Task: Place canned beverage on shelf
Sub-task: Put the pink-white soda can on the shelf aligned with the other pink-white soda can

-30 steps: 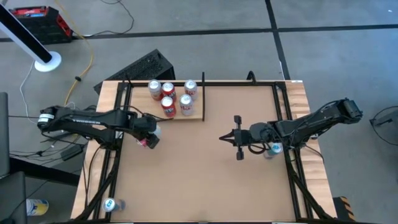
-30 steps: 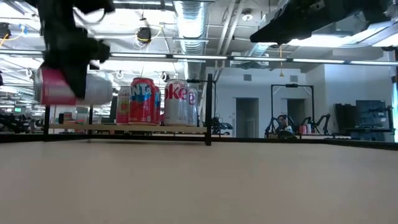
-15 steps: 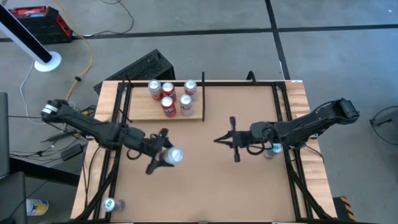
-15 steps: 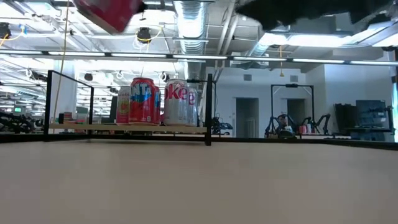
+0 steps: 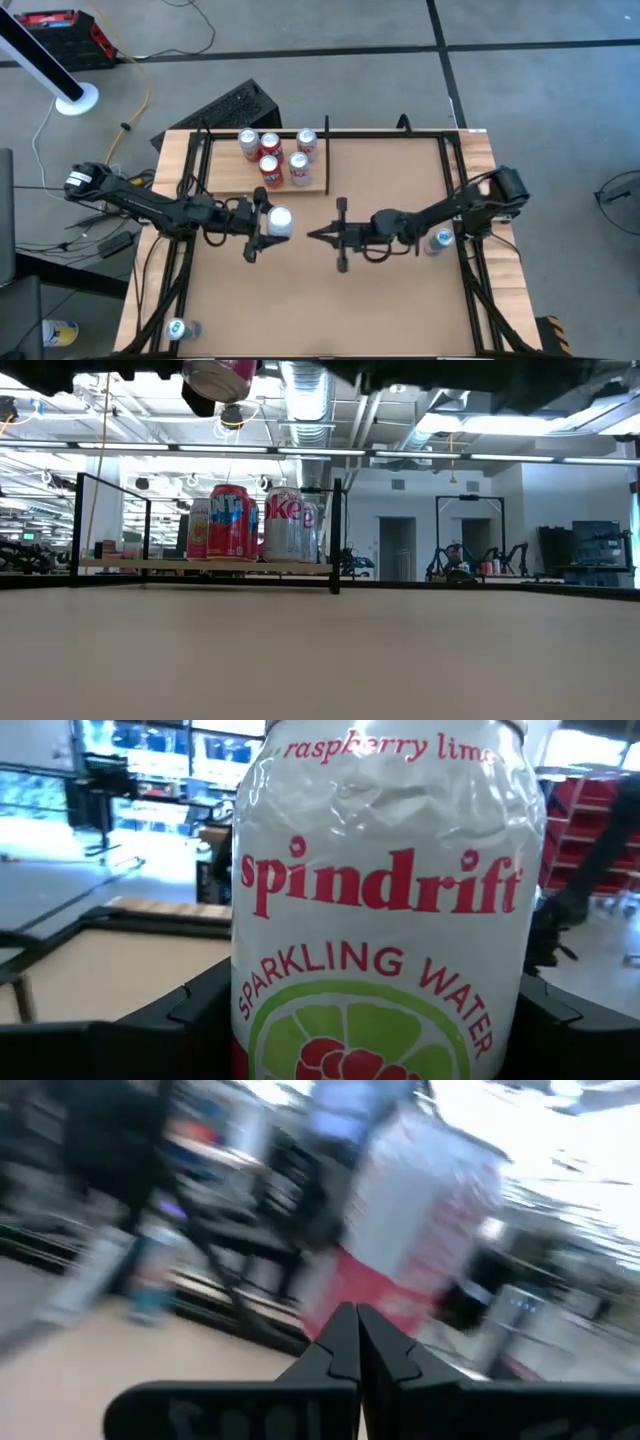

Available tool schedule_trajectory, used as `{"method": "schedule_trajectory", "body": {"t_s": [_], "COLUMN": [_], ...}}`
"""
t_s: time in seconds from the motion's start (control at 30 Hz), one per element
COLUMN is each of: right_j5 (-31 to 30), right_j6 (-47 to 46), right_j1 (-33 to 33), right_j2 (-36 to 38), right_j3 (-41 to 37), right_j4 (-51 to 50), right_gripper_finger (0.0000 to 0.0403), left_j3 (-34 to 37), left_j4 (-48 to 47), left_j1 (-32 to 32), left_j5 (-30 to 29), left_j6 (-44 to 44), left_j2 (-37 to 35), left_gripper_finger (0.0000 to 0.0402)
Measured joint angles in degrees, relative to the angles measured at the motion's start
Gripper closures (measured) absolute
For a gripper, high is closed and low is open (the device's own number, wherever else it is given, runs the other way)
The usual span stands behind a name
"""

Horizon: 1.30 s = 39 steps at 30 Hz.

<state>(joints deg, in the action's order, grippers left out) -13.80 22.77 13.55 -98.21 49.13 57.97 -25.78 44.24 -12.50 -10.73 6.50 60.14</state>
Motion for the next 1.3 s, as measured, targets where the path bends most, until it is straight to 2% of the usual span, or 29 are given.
{"method": "schedule_trajectory", "body": {"t_s": [0.07, 0.23, 0.3, 0.37, 0.4, 0.5, 0.6, 0.7, 0.83, 0.9, 1.03, 1.13, 1.3], "right_j5": [-6.11, -7.11, -5.15, 0.83, 1.76, 0.37, 1.59, -0.17, -8.36, -9.54, -8.15, -6.23, -0.55], "right_j6": [4.21, 6.0, 4.41, 0.65, -0.94, -1.69, -1.27, 0.49, 2.56, 1.72, -3.87, -4.62, -4.75], "right_j1": [1.27, 2.38, 1.33, -0.05, -0.59, -1.06, -1.34, -0.4, 1.22, 1.65, 1.45, 0.4, -1.02], "right_j2": [-2.25, -3.61, -3.52, -4.65, -5.54, -7.22, -7.28, -5.01, -0.71, 1.57, 4.98, 3.83, 2.15], "right_j3": [0.93, 1.85, 2.25, 3.93, 4.94, 8.15, 7.4, 6.35, 4.24, 3.92, 4.09, 3.83, 4.29], "right_j4": [2.6, 7.03, 7.07, 6.19, 5.42, 3.1, 3.17, -1.5, -12.25, -16.18, -21.68, -22.49, -19.17], "right_gripper_finger": [0.0388, 0.0388, 0.0388, 0.0388, 0.0388, 0.0388, 0.0388, 0.0388, 0.038, 0.0374, 0.036, 0.0341, 0.0274], "left_j3": [-0.05, -0.15, -0.15, -0.02, 0.2, -0.27, -0.22, 0.09, 0.27, 0.04, 0.38, 0.21, 0.38], "left_j4": [-0.65, 0.01, 0.51, 1.03, 2.4, 8.55, 9.45, 6.12, -1.24, -5.71, -14.04, -14.24, -15.7], "left_j1": [-0.29, -0.62, -0.58, -0.46, -0.15, 0.46, 0.68, 0.83, 0.95, 0.7, 0.4, 0.45, 0.42], "left_j5": [-0.23, 0.4, 0.73, -0.8, -0.76, 5.27, 5.71, 5.13, -2.02, -4.95, -7.08, -8.19, -6.12], "left_j6": [-0.19, -0.75, -0.25, 0.24, 0.82, 1.68, 1.37, 0.34, -0.68, -1.13, -1.36, -1.42, -1.26], "left_j2": [-0.7, -0.67, 1.73, 4.58, 6.13, 10.11, 10.75, 8.42, 2.17, -1.16, -4.15, -4.78, -3.58], "left_gripper_finger": [0.0131, 0.0131, 0.0131, 0.0131, 0.0131, 0.0131, 0.0131, 0.0131, 0.0131, 0.0131, 0.0131, 0.0131, 0.0131]}}
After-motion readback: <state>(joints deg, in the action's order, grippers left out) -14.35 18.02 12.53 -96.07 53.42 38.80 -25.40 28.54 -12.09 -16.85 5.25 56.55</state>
